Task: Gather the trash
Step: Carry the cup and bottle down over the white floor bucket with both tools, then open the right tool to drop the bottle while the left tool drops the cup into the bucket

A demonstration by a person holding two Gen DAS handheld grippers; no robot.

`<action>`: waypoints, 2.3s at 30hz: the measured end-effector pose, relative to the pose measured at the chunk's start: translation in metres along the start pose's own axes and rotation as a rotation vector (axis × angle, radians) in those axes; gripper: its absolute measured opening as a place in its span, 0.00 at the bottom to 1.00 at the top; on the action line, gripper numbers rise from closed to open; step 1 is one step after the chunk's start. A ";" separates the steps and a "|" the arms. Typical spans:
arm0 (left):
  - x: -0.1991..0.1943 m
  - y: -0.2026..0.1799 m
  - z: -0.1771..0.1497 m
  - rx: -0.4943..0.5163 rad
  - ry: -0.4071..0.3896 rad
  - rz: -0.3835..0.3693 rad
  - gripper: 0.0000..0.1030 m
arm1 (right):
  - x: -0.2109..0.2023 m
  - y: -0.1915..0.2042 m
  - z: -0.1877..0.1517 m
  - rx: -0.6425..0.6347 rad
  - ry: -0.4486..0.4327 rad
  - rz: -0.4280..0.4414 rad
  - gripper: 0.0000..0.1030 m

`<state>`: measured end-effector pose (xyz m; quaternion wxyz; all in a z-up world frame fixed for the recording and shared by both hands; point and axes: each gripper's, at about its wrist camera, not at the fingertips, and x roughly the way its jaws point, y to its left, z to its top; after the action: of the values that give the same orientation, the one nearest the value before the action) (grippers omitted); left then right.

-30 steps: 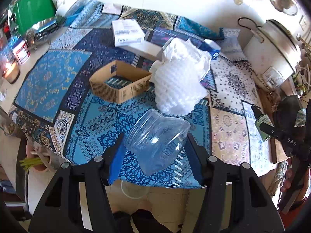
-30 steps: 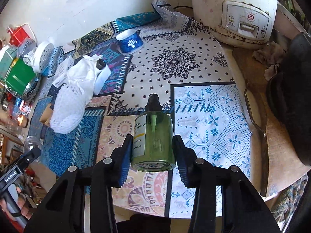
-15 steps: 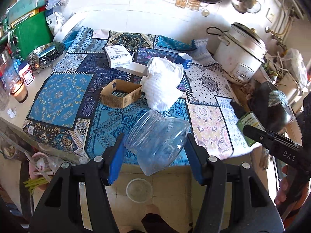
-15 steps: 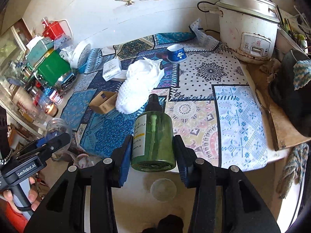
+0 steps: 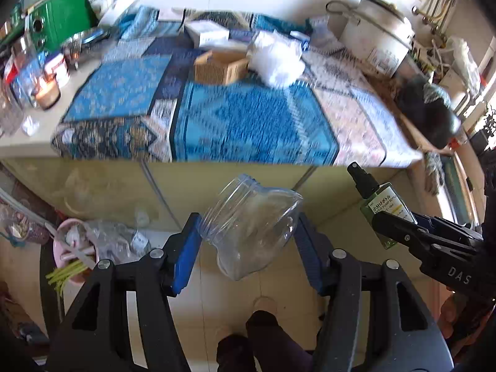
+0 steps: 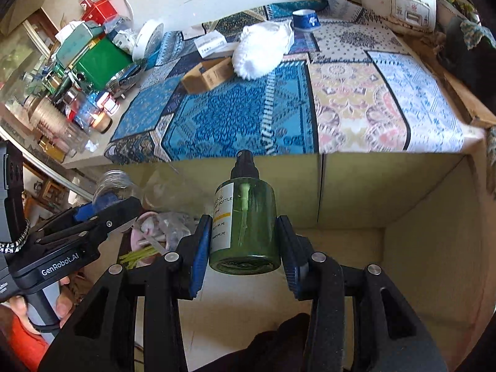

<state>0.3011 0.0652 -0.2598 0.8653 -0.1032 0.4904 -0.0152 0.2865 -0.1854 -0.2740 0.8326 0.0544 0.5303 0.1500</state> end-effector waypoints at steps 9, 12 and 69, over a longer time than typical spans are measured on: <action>0.074 0.014 -0.057 -0.027 0.124 0.022 0.57 | 0.068 -0.017 -0.046 0.014 0.148 -0.012 0.37; 0.111 0.020 -0.074 -0.044 0.158 0.029 0.57 | 0.099 -0.033 -0.062 0.014 0.190 -0.010 0.37; 0.501 0.085 -0.239 -0.192 0.445 -0.004 0.67 | 0.382 -0.175 -0.159 -0.070 0.353 -0.007 0.38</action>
<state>0.3516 0.0455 -0.8190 0.7221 -0.1799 0.6680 0.0072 0.3272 -0.2446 -0.7170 0.7285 -0.0038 0.6629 0.1727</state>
